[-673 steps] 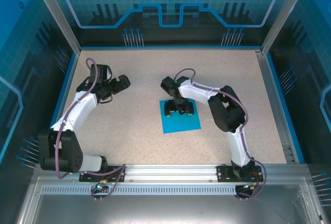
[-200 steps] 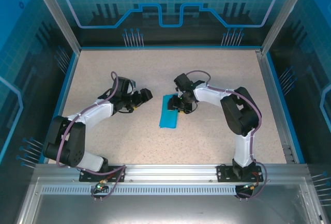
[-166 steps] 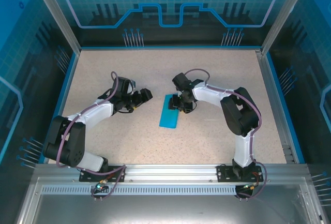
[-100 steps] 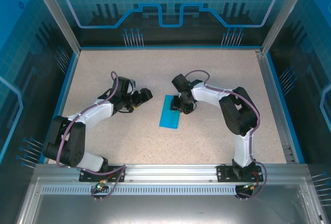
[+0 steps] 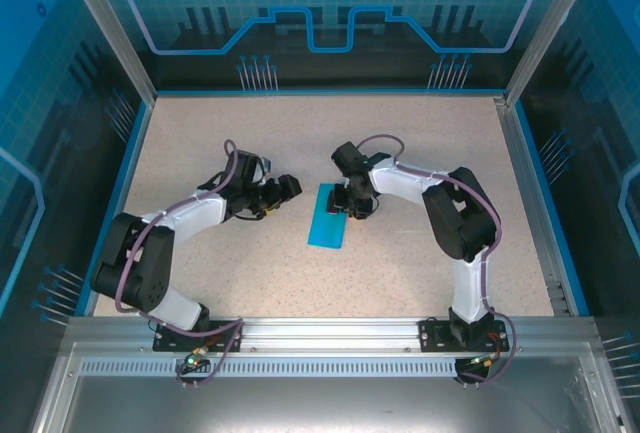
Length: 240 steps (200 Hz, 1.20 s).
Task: Fold a paper plane with a square sheet of paper (pick it up from the middle)
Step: Hold the square sheet of paper at the center of the table.
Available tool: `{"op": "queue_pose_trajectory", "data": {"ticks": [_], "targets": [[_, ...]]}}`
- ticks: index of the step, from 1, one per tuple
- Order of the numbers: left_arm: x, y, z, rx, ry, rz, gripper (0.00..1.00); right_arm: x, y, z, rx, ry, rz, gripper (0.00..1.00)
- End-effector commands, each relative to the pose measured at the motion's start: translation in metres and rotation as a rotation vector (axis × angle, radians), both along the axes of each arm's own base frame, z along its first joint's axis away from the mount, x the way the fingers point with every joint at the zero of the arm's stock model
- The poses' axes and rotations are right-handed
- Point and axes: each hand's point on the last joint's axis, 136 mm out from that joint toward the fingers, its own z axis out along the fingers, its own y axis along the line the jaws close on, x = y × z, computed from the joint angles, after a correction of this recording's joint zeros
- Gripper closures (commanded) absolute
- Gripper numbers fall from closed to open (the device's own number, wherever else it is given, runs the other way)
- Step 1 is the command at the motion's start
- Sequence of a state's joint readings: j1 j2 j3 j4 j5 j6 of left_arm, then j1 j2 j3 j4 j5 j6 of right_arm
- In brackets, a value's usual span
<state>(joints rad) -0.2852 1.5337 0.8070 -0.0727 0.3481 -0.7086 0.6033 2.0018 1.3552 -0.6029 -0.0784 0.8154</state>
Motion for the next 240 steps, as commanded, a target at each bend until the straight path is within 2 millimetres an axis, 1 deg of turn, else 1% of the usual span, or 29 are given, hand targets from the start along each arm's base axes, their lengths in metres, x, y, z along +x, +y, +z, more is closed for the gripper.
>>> {"op": "queue_pose_trajectory", "data": {"ticks": [1, 34, 75, 93, 133, 165, 196, 207, 217, 240], "targets": [[0.005, -0.014, 0.010, -0.045, -0.013, -0.037, 0.17, -0.013, -0.002, -0.029, -0.041, 0.069, 0.017, 0.45], [0.006, -0.021, 0.007, -0.050, -0.002, -0.053, 0.18, -0.017, -0.008, -0.037, -0.082, 0.090, 0.007, 0.44], [0.007, -0.034, 0.004, -0.066, 0.015, -0.085, 0.18, -0.019, -0.007, -0.043, -0.088, 0.111, -0.009, 0.43], [0.007, -0.038, 0.003, -0.069, 0.020, -0.093, 0.20, -0.019, -0.008, -0.045, -0.090, 0.118, -0.011, 0.43], [0.009, -0.045, 0.002, -0.091, 0.040, -0.109, 0.30, -0.021, -0.007, -0.049, -0.099, 0.121, -0.001, 0.43], [0.009, -0.055, 0.001, -0.121, 0.067, -0.139, 0.39, -0.024, -0.008, -0.055, -0.116, 0.135, 0.010, 0.43], [0.008, -0.064, -0.008, -0.134, 0.099, -0.160, 0.48, -0.027, -0.006, -0.061, -0.120, 0.150, 0.019, 0.42], [0.008, -0.065, -0.013, -0.132, 0.113, -0.162, 0.50, -0.027, -0.004, -0.062, -0.119, 0.150, 0.026, 0.42], [0.008, -0.067, -0.016, -0.134, 0.124, -0.168, 0.54, -0.028, -0.004, -0.064, -0.126, 0.154, 0.031, 0.42], [0.009, -0.070, -0.020, -0.140, 0.138, -0.181, 0.60, -0.029, -0.005, -0.066, -0.129, 0.156, 0.029, 0.42]]}}
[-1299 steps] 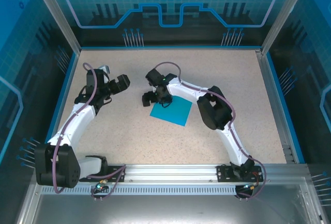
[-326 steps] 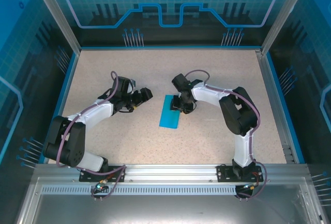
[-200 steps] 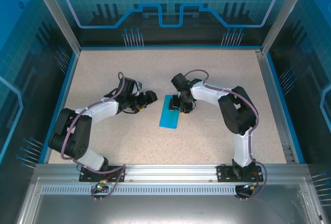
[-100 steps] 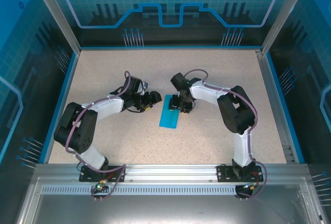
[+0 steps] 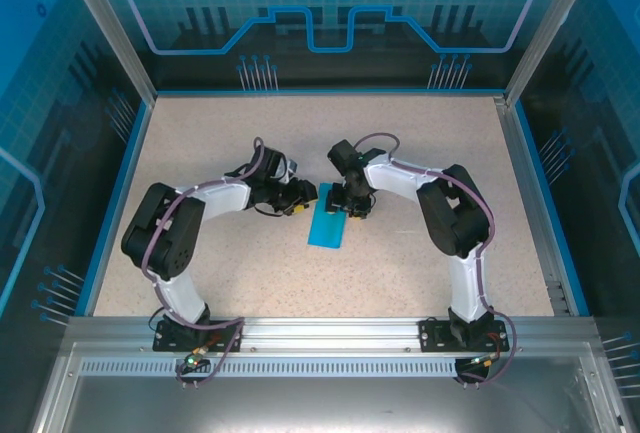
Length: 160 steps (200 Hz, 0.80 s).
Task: Fold a paper plane with a square sheet of paper (pick it up from the middle)
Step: Hold the square sheet of paper at the center of the table.
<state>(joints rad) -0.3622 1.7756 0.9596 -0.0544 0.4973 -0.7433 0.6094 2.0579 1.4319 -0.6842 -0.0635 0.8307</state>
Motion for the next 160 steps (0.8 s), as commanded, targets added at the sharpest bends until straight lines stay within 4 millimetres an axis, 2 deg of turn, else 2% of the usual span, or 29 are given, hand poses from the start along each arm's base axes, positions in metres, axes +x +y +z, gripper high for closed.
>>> {"op": "queue_pose_trajectory", "data": {"ticks": [1, 160], "targets": [[0.002, -0.011, 0.004, -0.039, 0.012, -0.036, 0.61, -0.029, -0.005, -0.061, -0.081, 0.112, 0.041, 0.42], [0.000, -0.025, -0.022, 0.029, 0.088, -0.088, 0.81, -0.037, -0.002, -0.072, -0.064, 0.144, 0.061, 0.43]]}}
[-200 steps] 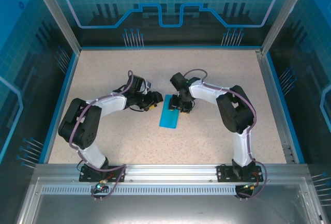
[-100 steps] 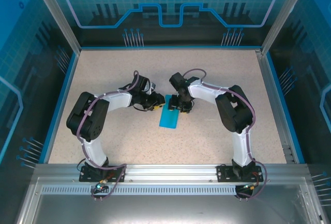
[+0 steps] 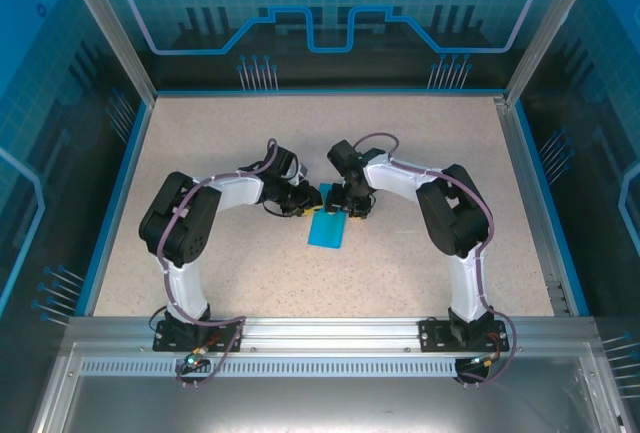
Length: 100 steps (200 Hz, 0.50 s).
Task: Fold a paper plane with a square sheet of paper (pick it up from the middle)
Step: Hold the square sheet of paper at the center of the table.
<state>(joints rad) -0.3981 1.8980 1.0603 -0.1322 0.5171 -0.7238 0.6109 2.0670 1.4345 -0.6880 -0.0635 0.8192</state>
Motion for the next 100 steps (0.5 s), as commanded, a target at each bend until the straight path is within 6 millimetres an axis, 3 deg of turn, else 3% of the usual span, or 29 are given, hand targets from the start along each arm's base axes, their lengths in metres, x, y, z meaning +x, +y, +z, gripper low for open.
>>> {"op": "queue_pose_trajectory", "data": {"ticks": [1, 100], "targets": [[0.001, -0.007, 0.001, 0.003, 0.004, -0.027, 0.81, -0.036, -0.002, -0.069, -0.060, 0.138, 0.048, 0.43], [-0.001, -0.005, -0.010, 0.027, 0.029, -0.035, 0.89, -0.038, -0.001, -0.074, -0.052, 0.148, 0.055, 0.40]]}}
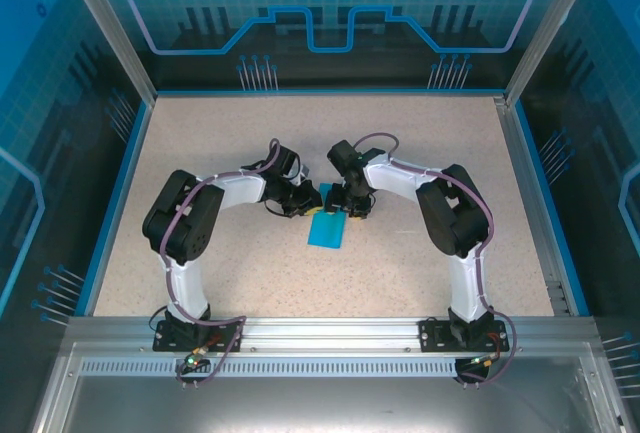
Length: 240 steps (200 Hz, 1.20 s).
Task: Fold a paper plane with a square sheet of paper (pick it up from the middle)
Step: Hold the square sheet of paper at the center of the table.
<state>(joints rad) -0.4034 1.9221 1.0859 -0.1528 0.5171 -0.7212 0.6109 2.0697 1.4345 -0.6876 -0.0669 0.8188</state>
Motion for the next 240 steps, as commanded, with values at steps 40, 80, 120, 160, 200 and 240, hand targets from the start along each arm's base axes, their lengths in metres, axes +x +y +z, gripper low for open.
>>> {"op": "queue_pose_trajectory", "data": {"ticks": [40, 80, 120, 160, 200, 240], "targets": [[-0.003, -0.002, -0.007, 0.025, 0.016, -0.030, 0.91, -0.038, -0.002, -0.074, -0.055, 0.152, 0.054, 0.40], [-0.003, -0.002, -0.007, 0.027, 0.018, -0.034, 0.92, -0.038, 0.000, -0.076, -0.053, 0.154, 0.056, 0.38], [-0.004, 0.000, -0.008, 0.039, 0.020, -0.032, 0.93, -0.038, 0.000, -0.077, -0.053, 0.159, 0.056, 0.38], [-0.004, 0.002, -0.009, 0.048, 0.024, -0.033, 0.95, -0.039, -0.001, -0.077, -0.058, 0.164, 0.052, 0.38], [-0.009, 0.004, -0.016, 0.068, 0.046, -0.040, 0.96, -0.038, -0.001, -0.077, -0.056, 0.163, 0.052, 0.38], [-0.014, 0.011, -0.026, 0.114, 0.074, -0.042, 0.96, -0.038, 0.000, -0.075, -0.055, 0.158, 0.052, 0.38]]}}
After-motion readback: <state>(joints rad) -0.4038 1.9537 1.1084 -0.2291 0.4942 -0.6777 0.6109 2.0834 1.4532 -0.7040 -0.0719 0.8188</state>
